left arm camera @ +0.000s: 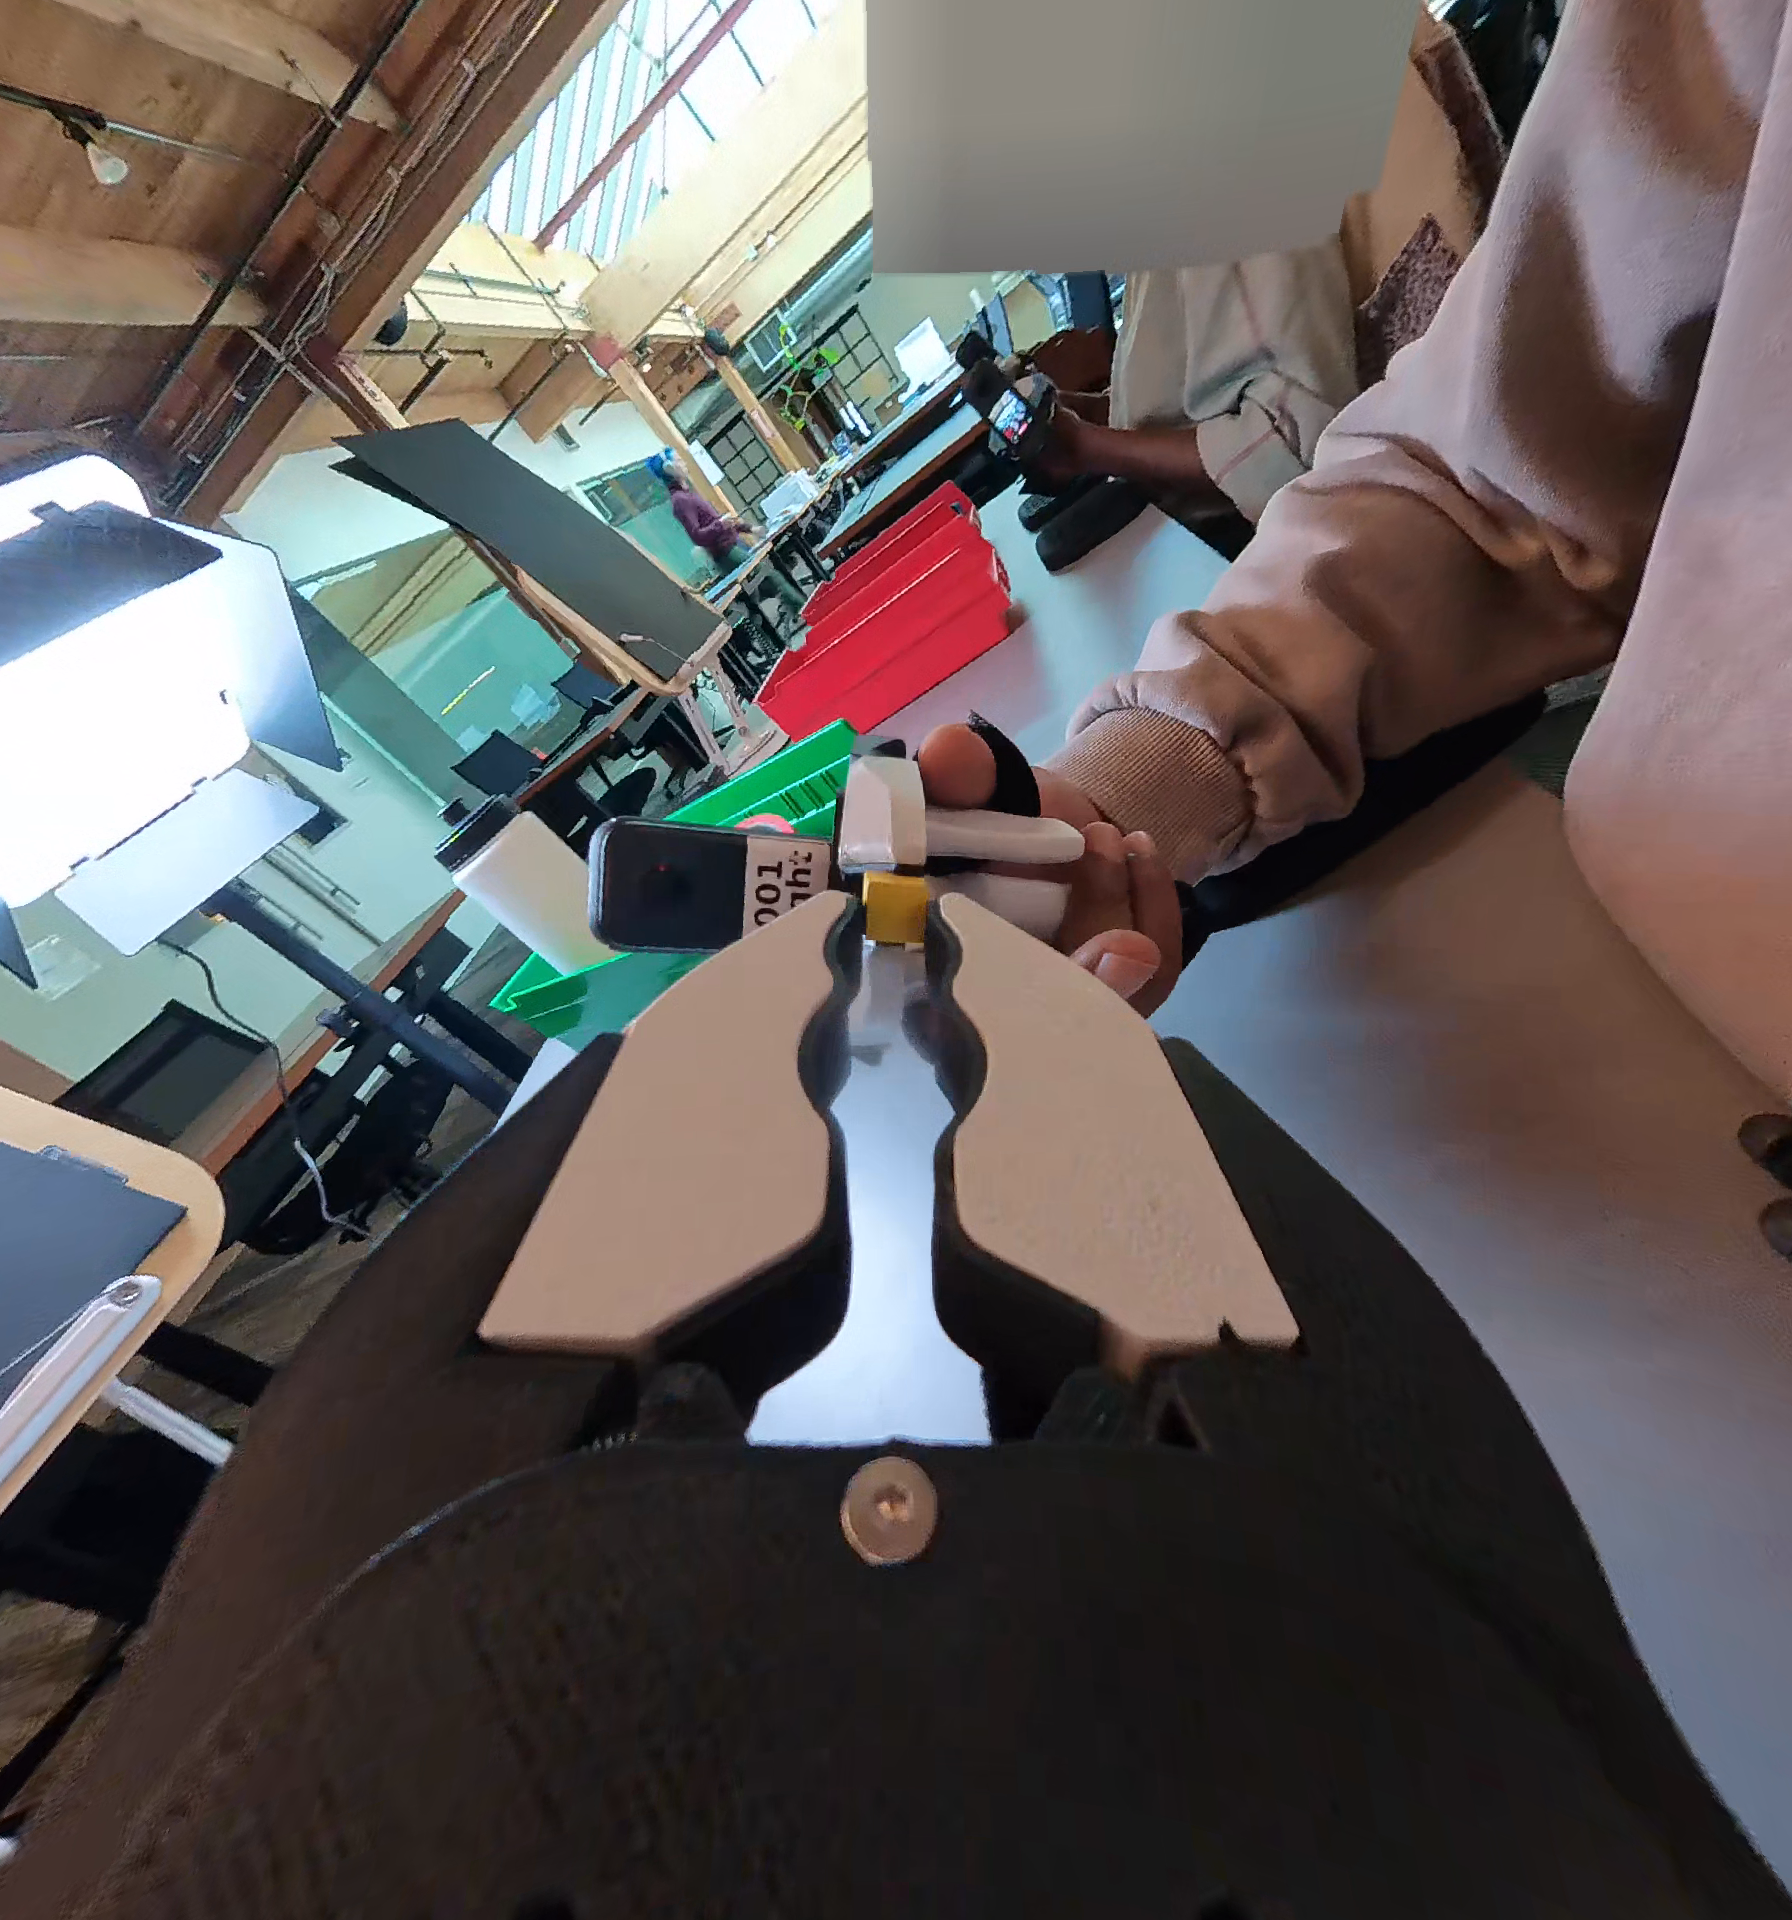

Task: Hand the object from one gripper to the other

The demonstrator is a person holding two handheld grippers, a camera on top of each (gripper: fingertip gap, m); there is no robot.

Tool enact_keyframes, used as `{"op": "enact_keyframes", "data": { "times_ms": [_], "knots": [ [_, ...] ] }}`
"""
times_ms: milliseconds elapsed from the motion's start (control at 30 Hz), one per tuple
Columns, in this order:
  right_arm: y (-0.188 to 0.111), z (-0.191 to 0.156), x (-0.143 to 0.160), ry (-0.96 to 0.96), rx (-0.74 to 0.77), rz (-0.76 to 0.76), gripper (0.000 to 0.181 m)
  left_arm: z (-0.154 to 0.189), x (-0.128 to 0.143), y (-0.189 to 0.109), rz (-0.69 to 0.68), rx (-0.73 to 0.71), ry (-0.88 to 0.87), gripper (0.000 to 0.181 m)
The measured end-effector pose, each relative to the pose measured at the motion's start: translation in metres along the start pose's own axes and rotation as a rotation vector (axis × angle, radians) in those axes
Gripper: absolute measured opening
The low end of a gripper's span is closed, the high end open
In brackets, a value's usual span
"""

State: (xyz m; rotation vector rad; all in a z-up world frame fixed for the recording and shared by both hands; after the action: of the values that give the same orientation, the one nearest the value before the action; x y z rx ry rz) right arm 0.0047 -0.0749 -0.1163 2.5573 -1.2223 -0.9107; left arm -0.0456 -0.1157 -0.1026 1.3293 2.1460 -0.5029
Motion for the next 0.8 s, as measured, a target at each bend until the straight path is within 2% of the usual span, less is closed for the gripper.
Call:
{"op": "enact_keyframes", "data": {
  "times_ms": [100, 167, 267, 400, 500, 567, 633, 700, 800],
  "knots": [
    [-0.008, 0.007, -0.012, -0.024, 0.099, 0.081, 0.014, -0.007, 0.011, -0.002, -0.086, -0.045, 0.010, 0.011],
    [-0.019, 0.015, -0.023, -0.134, 0.277, 0.148, 0.021, -0.013, 0.025, -0.003, -0.196, -0.071, 0.021, 0.011],
    [-0.029, 0.027, -0.028, -0.324, 0.572, 0.147, 0.026, -0.015, 0.046, -0.004, -0.384, -0.090, 0.107, 0.011],
    [-0.025, 0.034, -0.028, -0.354, 0.684, 0.197, 0.022, -0.006, 0.064, 0.000, -0.553, -0.089, 0.314, 0.011],
    [-0.027, 0.045, -0.027, -0.379, 0.786, 0.214, 0.016, 0.001, 0.068, 0.003, -0.606, -0.082, 0.436, 0.011],
    [-0.027, 0.046, -0.026, -0.407, 0.804, 0.212, 0.011, 0.002, 0.068, 0.004, -0.619, -0.079, 0.478, 0.010],
    [-0.025, 0.042, -0.025, -0.397, 0.760, 0.187, 0.011, 0.001, 0.064, 0.003, -0.561, -0.081, 0.434, 0.011],
    [-0.021, 0.031, -0.023, -0.364, 0.609, 0.155, 0.011, 0.000, 0.053, 0.000, -0.408, -0.062, 0.324, 0.016],
    [-0.013, 0.006, -0.015, -0.232, 0.275, 0.082, 0.011, -0.005, 0.033, -0.005, -0.184, -0.029, 0.091, 0.030]
  ]
}}
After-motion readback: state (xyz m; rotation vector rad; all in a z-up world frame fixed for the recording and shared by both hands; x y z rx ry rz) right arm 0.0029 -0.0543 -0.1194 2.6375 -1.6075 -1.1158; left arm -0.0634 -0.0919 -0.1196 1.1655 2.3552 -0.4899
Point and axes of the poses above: each gripper's, where its closed fingertips meet, y out along the fingers, x out of its underside, z = x × y across the jaws, the point moved 4 cm from there along -y, back along the fingers, and after that the axes turned 15 degrees about y, right-handed, at the moved point
